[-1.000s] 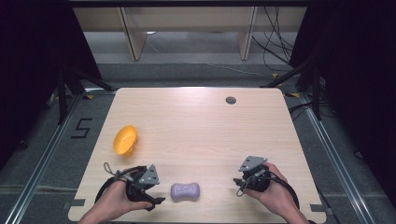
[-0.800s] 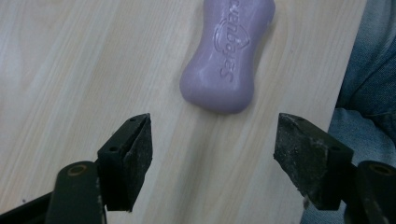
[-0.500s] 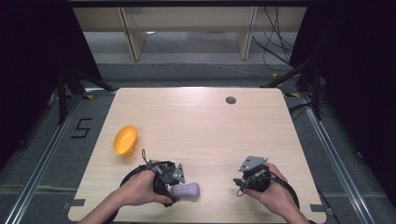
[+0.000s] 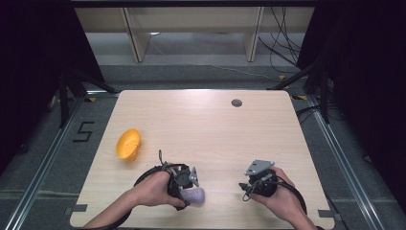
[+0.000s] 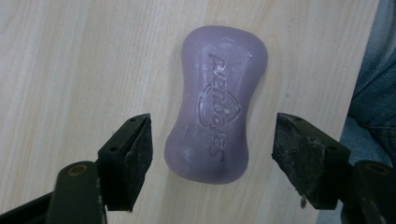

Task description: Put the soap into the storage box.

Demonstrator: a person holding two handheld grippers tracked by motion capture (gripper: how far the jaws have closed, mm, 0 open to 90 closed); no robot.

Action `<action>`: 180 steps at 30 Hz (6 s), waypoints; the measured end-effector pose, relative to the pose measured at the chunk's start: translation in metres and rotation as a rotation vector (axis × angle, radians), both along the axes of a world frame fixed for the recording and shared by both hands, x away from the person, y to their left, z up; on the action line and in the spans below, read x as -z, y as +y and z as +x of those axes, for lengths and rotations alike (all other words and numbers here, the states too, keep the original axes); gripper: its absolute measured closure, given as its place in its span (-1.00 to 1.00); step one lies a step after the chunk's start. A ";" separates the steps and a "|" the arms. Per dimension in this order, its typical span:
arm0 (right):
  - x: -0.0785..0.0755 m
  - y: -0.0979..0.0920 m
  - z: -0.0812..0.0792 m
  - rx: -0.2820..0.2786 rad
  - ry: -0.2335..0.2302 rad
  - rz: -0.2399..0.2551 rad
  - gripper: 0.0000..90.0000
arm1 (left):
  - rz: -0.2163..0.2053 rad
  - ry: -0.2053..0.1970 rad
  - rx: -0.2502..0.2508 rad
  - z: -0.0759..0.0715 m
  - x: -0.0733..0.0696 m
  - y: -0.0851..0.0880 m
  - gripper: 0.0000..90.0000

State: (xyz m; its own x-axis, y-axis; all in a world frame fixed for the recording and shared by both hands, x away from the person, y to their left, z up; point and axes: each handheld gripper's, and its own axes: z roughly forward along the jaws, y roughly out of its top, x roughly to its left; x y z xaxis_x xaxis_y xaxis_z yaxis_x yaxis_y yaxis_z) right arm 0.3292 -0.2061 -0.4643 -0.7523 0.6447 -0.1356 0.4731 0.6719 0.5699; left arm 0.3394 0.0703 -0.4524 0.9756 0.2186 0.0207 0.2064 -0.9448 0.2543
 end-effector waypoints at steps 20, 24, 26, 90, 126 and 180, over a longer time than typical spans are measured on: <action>0.002 0.001 -0.001 0.005 -0.011 0.011 0.01 | 0.098 0.037 0.033 0.005 0.009 -0.026 -0.26; 0.002 0.000 0.000 -0.004 -0.020 0.005 0.01 | 0.114 0.043 0.043 0.004 0.012 -0.031 -0.24; 0.002 0.000 0.000 -0.004 -0.021 0.006 0.01 | 0.128 0.046 0.050 0.004 0.013 -0.032 -0.23; 0.003 0.000 0.000 -0.009 -0.018 0.007 -0.03 | 0.054 0.182 -0.347 0.011 0.019 -0.020 0.09; -0.001 -0.002 0.001 -0.009 -0.028 0.010 -0.03 | 0.014 0.155 -0.594 0.030 0.000 0.003 0.09; -0.003 -0.002 0.000 0.017 -0.051 0.052 -0.05 | -0.061 0.136 -0.767 0.065 -0.024 0.051 0.09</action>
State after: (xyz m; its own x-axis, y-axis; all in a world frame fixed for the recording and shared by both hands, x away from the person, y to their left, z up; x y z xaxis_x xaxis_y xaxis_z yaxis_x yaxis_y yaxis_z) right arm 0.3294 -0.2086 -0.4609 -0.7340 0.6646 -0.1399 0.4536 0.6330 0.6273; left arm 0.4047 0.1213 -0.4283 0.5447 0.8297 -0.1219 0.8291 -0.5109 0.2272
